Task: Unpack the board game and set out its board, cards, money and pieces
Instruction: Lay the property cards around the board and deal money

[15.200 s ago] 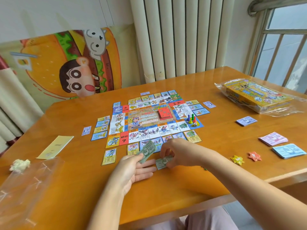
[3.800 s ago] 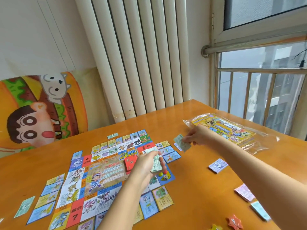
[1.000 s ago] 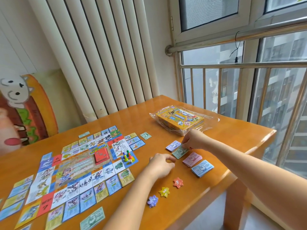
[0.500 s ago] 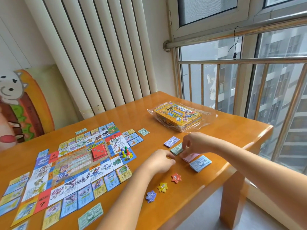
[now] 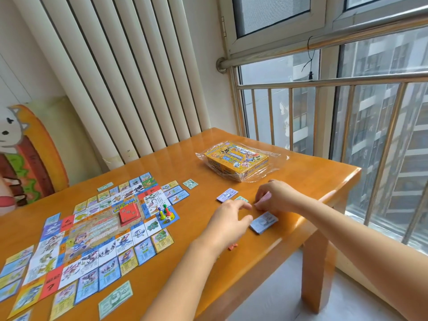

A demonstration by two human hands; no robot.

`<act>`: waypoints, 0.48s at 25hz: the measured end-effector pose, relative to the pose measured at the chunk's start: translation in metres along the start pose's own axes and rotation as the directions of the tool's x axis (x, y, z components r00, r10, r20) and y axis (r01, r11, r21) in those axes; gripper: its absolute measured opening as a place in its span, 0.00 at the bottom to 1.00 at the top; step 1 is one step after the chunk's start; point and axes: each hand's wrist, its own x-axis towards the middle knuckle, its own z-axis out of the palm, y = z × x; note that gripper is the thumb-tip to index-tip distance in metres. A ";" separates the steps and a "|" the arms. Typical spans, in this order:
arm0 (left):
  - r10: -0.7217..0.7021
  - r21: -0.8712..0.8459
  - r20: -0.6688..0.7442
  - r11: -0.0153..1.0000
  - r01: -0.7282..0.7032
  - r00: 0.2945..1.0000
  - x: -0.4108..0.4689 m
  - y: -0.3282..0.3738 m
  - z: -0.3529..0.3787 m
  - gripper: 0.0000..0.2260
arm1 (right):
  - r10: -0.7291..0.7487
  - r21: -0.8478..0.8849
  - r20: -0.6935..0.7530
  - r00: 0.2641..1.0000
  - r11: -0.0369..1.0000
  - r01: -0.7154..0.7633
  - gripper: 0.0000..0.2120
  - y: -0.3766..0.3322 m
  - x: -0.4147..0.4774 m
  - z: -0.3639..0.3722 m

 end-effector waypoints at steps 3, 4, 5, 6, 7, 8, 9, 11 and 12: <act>0.163 0.052 0.054 0.985 -0.166 0.985 -0.007 0.013 0.016 0.15 | -0.093 0.050 -0.054 0.994 0.994 0.096 0.12 0.025 -0.017 0.004; 0.166 0.072 0.069 0.983 -0.171 0.984 -0.008 0.016 0.021 0.16 | -0.135 0.060 -0.053 0.989 0.989 0.139 0.13 0.031 -0.024 0.006; 0.152 0.093 0.080 0.983 -0.159 0.985 -0.009 0.017 0.026 0.16 | -0.175 0.068 -0.046 0.983 0.982 0.178 0.13 0.037 -0.031 0.007; 0.135 0.113 0.087 0.983 -0.144 0.987 -0.010 0.017 0.030 0.16 | -0.204 0.076 -0.037 0.978 0.976 0.206 0.13 0.042 -0.037 0.008; 0.121 0.128 0.089 0.983 -0.132 0.989 -0.011 0.017 0.033 0.16 | -0.223 0.083 -0.033 0.974 0.971 0.225 0.13 0.047 -0.044 0.008; 0.113 0.136 0.084 0.983 -0.123 0.990 -0.012 0.016 0.036 0.16 | -0.235 0.092 -0.033 0.972 0.967 0.237 0.14 0.052 -0.050 0.007; 0.103 0.134 0.077 0.985 -0.113 0.992 -0.013 0.015 0.038 0.16 | -0.244 0.107 -0.031 0.969 0.963 0.246 0.15 0.056 -0.057 0.006; 0.077 0.126 0.067 0.988 -0.085 0.995 -0.014 0.015 0.040 0.16 | -0.255 0.152 -0.006 0.967 0.956 0.252 0.21 0.062 -0.070 0.002; 0.066 0.129 0.066 0.989 -0.074 0.996 -0.014 0.016 0.040 0.16 | -0.258 0.163 0.012 0.966 0.954 0.252 0.24 0.065 -0.075 -0.001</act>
